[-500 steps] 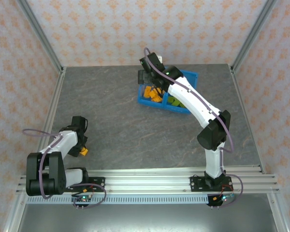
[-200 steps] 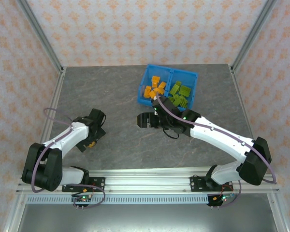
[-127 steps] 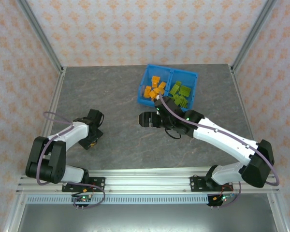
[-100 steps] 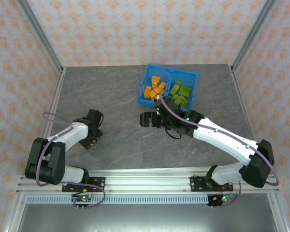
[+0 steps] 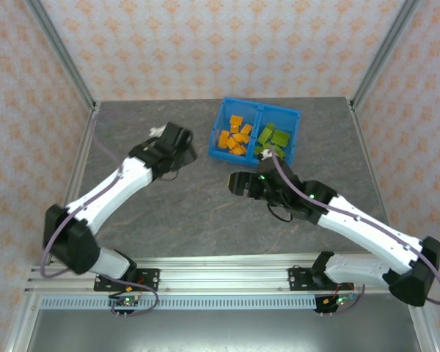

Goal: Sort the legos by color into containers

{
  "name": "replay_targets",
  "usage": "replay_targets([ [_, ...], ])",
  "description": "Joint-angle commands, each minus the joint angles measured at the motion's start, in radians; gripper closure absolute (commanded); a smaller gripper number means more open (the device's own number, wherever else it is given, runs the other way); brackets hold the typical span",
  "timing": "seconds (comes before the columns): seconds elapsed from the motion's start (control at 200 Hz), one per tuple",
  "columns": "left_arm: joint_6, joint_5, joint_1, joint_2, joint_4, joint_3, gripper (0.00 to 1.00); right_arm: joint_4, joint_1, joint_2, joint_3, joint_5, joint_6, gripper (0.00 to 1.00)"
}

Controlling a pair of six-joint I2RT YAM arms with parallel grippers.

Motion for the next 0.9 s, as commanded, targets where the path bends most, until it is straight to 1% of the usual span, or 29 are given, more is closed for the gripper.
replay_targets([
  [0.0,0.137,-0.09,-0.083,0.201,-0.012,0.211,0.57,-0.064,-0.004,-0.086,-0.046,0.178,0.079,0.07],
  [0.07,0.169,-0.137,-0.118,0.35,-0.023,0.388,0.57,-0.092,-0.004,-0.127,-0.069,0.208,0.104,0.07],
  [0.155,0.177,-0.164,-0.125,0.532,-0.066,0.597,0.57,-0.12,-0.004,-0.172,-0.087,0.221,0.126,0.07],
  [0.24,0.193,-0.185,-0.126,0.669,-0.098,0.775,0.56,-0.131,-0.003,-0.215,-0.107,0.224,0.14,0.07],
  [0.36,0.217,-0.227,-0.121,0.838,-0.156,1.009,0.51,-0.132,-0.004,-0.259,-0.132,0.235,0.149,0.07],
  [0.395,0.23,-0.236,-0.121,0.881,-0.17,1.073,0.47,-0.133,-0.004,-0.266,-0.134,0.237,0.15,0.06],
  [0.42,0.236,-0.242,-0.12,0.914,-0.184,1.115,0.41,-0.134,-0.004,-0.269,-0.134,0.238,0.148,0.07],
  [0.455,0.237,-0.252,-0.12,0.951,-0.205,1.175,0.28,-0.136,-0.004,-0.272,-0.131,0.236,0.145,0.07],
  [0.536,0.232,-0.238,-0.118,0.996,-0.238,1.265,0.14,-0.146,-0.004,-0.273,-0.117,0.233,0.136,0.06],
  [0.571,0.229,-0.226,-0.118,0.994,-0.245,1.275,0.11,-0.151,-0.004,-0.273,-0.113,0.235,0.131,0.06],
  [0.646,0.231,-0.206,-0.126,0.947,-0.236,1.249,0.09,-0.161,-0.004,-0.276,-0.111,0.256,0.129,0.06],
  [0.721,0.243,-0.197,-0.137,0.855,-0.211,1.166,0.07,-0.166,-0.004,-0.284,-0.116,0.291,0.138,0.06],
  [0.766,0.251,-0.194,-0.145,0.774,-0.173,1.073,0.05,-0.171,-0.004,-0.29,-0.121,0.323,0.142,0.06],
  [0.816,0.26,-0.185,-0.151,0.664,-0.105,0.957,0.03,-0.182,-0.004,-0.299,-0.13,0.388,0.144,0.06],
  [0.896,0.264,-0.171,-0.16,0.447,0.028,0.697,0.0,-0.228,-0.011,-0.323,-0.155,0.564,0.173,0.02],
])
